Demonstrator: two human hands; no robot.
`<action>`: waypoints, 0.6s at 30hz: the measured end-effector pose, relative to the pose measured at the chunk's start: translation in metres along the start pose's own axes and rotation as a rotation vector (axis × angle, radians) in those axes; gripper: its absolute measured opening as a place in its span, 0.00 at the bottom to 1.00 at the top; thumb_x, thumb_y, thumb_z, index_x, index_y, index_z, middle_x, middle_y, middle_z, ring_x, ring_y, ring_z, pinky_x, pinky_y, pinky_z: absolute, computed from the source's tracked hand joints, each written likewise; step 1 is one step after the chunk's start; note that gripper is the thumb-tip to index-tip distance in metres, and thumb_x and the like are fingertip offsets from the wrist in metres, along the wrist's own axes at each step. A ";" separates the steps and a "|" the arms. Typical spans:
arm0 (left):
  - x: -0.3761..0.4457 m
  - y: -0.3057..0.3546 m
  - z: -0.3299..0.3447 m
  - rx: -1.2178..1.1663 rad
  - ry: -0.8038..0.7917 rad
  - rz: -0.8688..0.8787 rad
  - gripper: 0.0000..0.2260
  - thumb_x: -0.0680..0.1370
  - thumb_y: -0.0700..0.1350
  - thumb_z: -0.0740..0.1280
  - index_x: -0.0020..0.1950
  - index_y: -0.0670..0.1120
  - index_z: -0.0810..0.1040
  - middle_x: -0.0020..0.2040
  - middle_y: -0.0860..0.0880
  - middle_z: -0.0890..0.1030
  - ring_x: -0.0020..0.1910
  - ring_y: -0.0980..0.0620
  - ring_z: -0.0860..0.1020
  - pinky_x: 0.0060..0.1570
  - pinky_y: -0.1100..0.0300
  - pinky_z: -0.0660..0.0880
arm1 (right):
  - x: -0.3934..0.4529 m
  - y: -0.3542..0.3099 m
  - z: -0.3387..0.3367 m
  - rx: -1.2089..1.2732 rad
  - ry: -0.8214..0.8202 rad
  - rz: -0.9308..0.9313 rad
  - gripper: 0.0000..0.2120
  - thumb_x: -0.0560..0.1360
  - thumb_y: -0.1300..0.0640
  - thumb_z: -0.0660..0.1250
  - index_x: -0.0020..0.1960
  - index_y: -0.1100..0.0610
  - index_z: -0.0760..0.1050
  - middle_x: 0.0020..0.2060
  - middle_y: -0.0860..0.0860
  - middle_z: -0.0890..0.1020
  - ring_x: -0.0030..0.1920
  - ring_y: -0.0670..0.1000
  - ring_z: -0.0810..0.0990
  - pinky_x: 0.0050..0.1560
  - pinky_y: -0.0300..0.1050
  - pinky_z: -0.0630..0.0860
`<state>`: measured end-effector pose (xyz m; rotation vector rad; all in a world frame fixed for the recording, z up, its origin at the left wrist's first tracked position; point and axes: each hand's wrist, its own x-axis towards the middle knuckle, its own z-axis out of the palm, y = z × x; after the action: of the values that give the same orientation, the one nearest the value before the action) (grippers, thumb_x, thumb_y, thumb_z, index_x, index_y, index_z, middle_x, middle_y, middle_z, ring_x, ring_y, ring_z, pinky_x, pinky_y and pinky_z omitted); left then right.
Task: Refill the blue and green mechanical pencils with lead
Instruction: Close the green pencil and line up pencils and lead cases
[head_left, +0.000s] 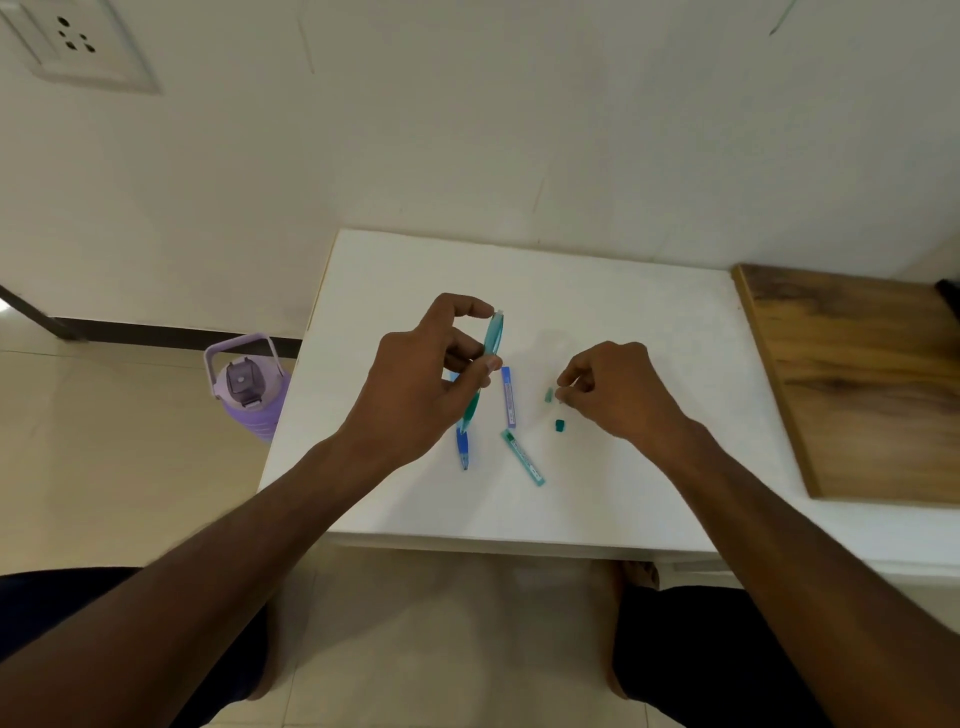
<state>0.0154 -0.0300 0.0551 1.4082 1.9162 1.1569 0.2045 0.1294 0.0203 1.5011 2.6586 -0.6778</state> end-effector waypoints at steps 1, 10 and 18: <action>0.001 -0.001 0.000 0.009 0.004 -0.003 0.20 0.81 0.47 0.72 0.71 0.50 0.72 0.48 0.55 0.87 0.46 0.60 0.86 0.50 0.68 0.82 | 0.001 0.000 0.002 -0.013 0.010 -0.005 0.07 0.76 0.50 0.77 0.48 0.54 0.86 0.38 0.49 0.85 0.39 0.49 0.82 0.45 0.38 0.74; 0.002 -0.003 -0.001 0.035 0.005 -0.028 0.20 0.81 0.48 0.73 0.71 0.51 0.72 0.48 0.56 0.86 0.47 0.58 0.85 0.46 0.75 0.77 | -0.002 -0.008 0.012 -0.134 0.040 0.013 0.05 0.78 0.52 0.74 0.47 0.53 0.85 0.41 0.50 0.84 0.42 0.51 0.83 0.46 0.43 0.80; 0.003 -0.010 0.003 0.026 0.015 0.029 0.24 0.81 0.49 0.72 0.75 0.54 0.68 0.47 0.56 0.86 0.45 0.58 0.86 0.47 0.71 0.81 | -0.004 -0.013 0.014 -0.247 -0.013 0.093 0.11 0.81 0.49 0.71 0.51 0.58 0.81 0.48 0.55 0.83 0.46 0.55 0.84 0.46 0.45 0.80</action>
<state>0.0110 -0.0269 0.0457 1.4500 1.9341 1.1631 0.1937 0.1151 0.0137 1.5327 2.5309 -0.3370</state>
